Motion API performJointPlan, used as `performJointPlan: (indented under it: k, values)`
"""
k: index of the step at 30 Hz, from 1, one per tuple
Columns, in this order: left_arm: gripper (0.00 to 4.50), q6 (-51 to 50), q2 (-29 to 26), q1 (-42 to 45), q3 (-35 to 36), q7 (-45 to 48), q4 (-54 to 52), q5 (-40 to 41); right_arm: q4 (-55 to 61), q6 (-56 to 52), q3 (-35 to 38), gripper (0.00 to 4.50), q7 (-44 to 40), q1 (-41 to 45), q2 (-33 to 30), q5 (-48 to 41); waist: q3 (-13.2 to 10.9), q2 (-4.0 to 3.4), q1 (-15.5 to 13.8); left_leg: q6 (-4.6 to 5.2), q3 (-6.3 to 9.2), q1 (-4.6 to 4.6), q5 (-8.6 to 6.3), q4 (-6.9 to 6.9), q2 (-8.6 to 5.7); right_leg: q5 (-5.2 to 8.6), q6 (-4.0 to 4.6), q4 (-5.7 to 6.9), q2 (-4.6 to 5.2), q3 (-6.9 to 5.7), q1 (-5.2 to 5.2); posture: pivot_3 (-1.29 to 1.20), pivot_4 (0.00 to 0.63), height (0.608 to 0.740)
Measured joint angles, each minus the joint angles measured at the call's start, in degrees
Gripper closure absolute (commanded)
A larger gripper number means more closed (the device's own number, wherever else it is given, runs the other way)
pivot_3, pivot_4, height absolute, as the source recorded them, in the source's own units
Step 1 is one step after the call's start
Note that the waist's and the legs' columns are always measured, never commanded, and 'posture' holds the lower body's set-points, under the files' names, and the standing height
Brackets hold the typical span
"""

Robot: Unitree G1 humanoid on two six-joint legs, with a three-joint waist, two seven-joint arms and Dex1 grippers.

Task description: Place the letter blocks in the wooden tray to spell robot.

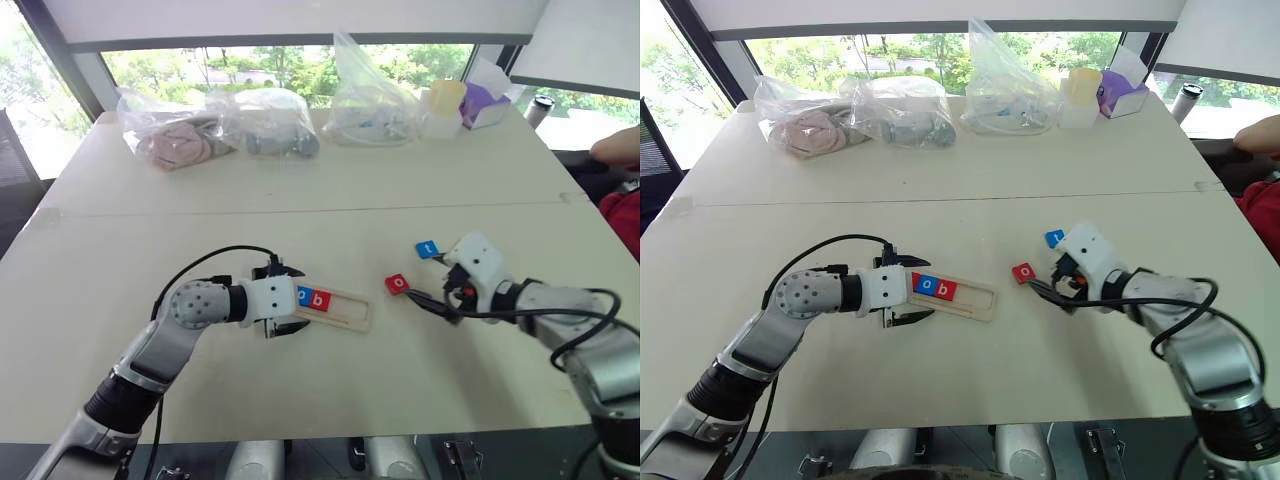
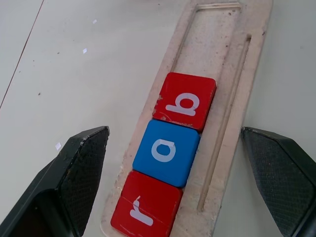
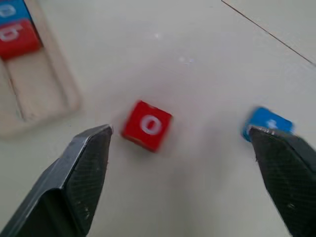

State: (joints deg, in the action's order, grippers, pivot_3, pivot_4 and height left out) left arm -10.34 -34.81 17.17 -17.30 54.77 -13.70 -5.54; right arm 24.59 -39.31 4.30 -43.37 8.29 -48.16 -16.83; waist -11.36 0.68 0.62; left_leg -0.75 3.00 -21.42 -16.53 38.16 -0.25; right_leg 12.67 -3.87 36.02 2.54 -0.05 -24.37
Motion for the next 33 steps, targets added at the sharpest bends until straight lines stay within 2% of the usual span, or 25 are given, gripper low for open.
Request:
performJointPlan:
  k: [4,5,8,11,14,18,22,25,30,33]
  values:
    - [0.0,-5.1,-2.4,-1.3,1.9,3.9,-6.1,6.9,-8.8,13.0,-2.5,0.03,-10.0,1.3,-3.1,1.3,0.0,0.04,0.5,0.04,-0.03,0.02,-0.02,-0.08,0.09,-0.02,-0.02,0.02,-0.1,0.0,-0.06,0.0,0.15,0.74]
    - [0.0,-10.4,-4.9,-2.4,4.7,6.3,-9.3,12.3,-13.8,18.4,-5.4,0.03,-14.4,4.1,-4.0,2.7,-0.1,0.13,0.9,0.04,-0.09,0.06,-0.02,-0.08,0.15,-0.03,0.0,0.07,-0.15,0.01,-0.09,0.0,0.15,0.74]
    - [0.0,-30.3,-13.5,0.6,19.8,10.5,-13.5,31.0,-32.1,32.9,-12.2,0.03,-25.2,15.3,-3.3,7.3,-0.4,0.22,1.8,0.11,-0.03,0.07,0.03,0.02,0.23,-0.13,0.22,0.11,-0.24,-0.06,-0.13,0.0,0.15,0.74]
    - [0.0,-39.0,-18.2,2.6,30.2,11.0,-15.1,40.5,-43.8,40.6,-15.1,0.03,-30.7,22.5,0.2,9.0,-0.4,0.11,2.0,0.12,-0.03,0.15,0.04,-0.02,0.19,-0.12,0.21,0.11,-0.24,-0.05,-0.05,0.0,0.15,0.74]
    - [0.0,-42.3,-20.0,-1.5,33.7,10.5,-15.6,44.2,-53.3,47.5,-17.9,0.03,-34.6,28.0,3.8,11.3,-0.4,0.12,2.0,0.11,-0.03,0.08,0.04,-0.08,0.2,-0.31,0.12,0.12,-0.22,-0.02,-0.1,0.0,0.15,0.74]
    - [0.0,-41.8,-23.9,-7.6,39.0,10.4,-13.1,43.9,-63.1,52.9,-19.4,0.03,-38.7,33.3,7.3,12.9,-0.4,0.13,1.9,0.09,0.02,0.0,0.04,-0.13,0.18,-0.3,0.16,0.09,-0.15,-0.01,-0.18,0.0,0.15,0.74]
    - [0.0,-39.8,-25.3,-12.3,42.5,11.4,-11.0,43.5,-71.2,57.2,-19.8,0.03,-41.0,37.8,10.1,14.6,-0.4,0.12,1.9,-0.07,0.0,0.03,0.13,-0.13,0.14,-0.21,0.39,0.09,-0.05,0.0,-0.17,0.0,0.15,0.74]
    - [0.0,-38.8,-26.2,-14.6,43.5,11.9,-11.4,43.6,-76.2,59.0,-19.8,0.86,-42.5,40.5,12.4,15.9,-0.4,0.13,1.9,-0.17,-0.02,0.07,0.19,-0.13,0.13,-0.24,0.43,0.1,-0.03,0.01,-0.13,0.0,0.15,0.74]
    - [0.0,-37.6,-26.5,-18.9,44.4,12.8,-14.4,44.0,-79.1,61.0,-19.6,3.39,-45.7,41.4,13.7,16.1,-0.4,0.12,2.0,-0.18,0.0,0.1,0.19,-0.13,0.16,-0.26,0.45,0.12,-0.03,0.03,-0.12,0.0,0.15,0.74]
    - [0.0,-37.5,-26.9,-20.4,46.3,14.0,-15.4,45.2,-79.0,59.9,-19.2,3.4,-45.6,41.4,13.9,16.0,-0.4,0.12,1.9,-0.21,-0.01,0.1,0.21,-0.13,0.14,-0.27,0.47,0.14,-0.03,0.03,-0.12,0.0,0.15,0.74]
